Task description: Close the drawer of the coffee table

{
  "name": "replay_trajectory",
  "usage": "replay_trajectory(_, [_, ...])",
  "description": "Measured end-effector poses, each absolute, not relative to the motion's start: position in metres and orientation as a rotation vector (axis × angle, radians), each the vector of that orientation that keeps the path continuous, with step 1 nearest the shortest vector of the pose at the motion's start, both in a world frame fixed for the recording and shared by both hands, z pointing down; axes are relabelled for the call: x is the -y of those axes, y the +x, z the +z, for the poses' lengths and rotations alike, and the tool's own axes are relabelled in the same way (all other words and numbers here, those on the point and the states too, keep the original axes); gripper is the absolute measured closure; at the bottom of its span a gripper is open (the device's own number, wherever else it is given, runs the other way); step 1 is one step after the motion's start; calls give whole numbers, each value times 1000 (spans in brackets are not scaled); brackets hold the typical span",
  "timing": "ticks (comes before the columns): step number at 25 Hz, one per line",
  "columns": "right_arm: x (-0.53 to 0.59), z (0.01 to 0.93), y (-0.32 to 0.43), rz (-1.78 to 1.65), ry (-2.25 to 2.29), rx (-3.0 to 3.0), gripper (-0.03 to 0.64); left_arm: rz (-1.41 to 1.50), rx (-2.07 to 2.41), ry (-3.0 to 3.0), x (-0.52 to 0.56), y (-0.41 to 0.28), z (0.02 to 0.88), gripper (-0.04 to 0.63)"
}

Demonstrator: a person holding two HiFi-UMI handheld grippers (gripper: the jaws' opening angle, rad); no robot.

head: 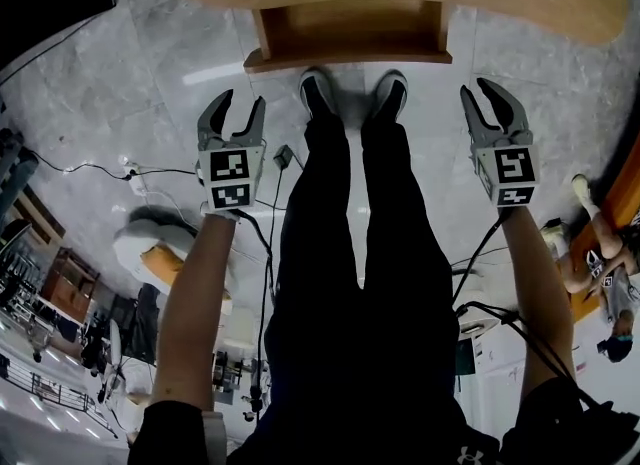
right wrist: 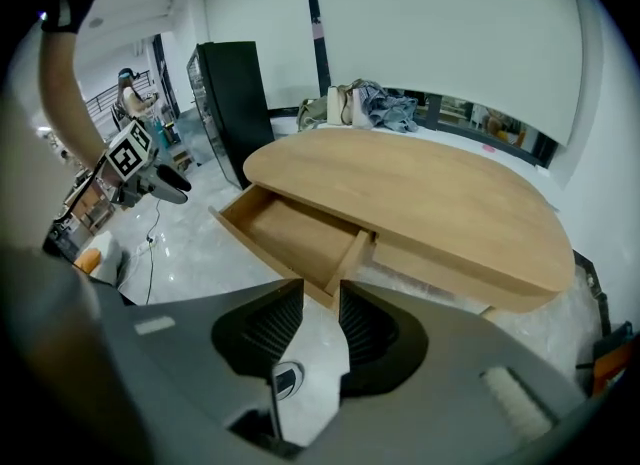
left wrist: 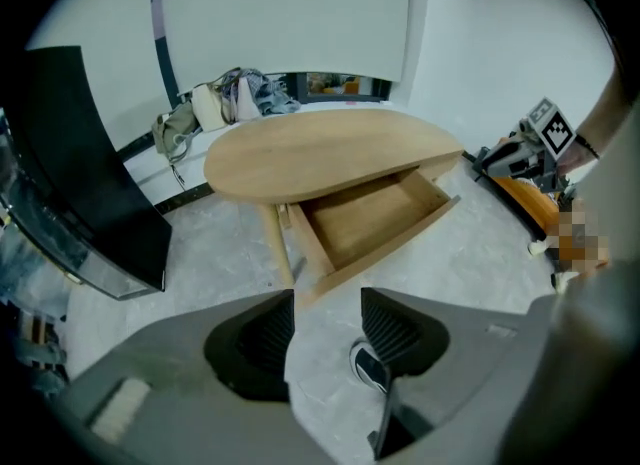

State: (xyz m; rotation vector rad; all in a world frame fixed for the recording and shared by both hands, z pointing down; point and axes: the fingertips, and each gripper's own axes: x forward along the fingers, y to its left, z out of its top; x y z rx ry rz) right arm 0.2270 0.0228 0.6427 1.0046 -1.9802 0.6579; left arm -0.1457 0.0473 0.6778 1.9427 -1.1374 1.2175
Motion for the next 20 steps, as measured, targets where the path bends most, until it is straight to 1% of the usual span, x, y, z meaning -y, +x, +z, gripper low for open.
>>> replay_trajectory(5, [-26,676,230,645,982,1952,492,1216,1156,1864,-53,-162,715,376])
replay_trajectory(9, [-37,712,232,702,956,1914,440,1269,1165,1855,-56,-168,742,376])
replay_trajectory(12, [-38,730,234,742,978,1902,417,1282,1205,1833,-56,-170,758,376])
replay_trajectory(20, [-23,756,224,739,1016,1912,425,1228,1234,1798,-41,-165,783,376])
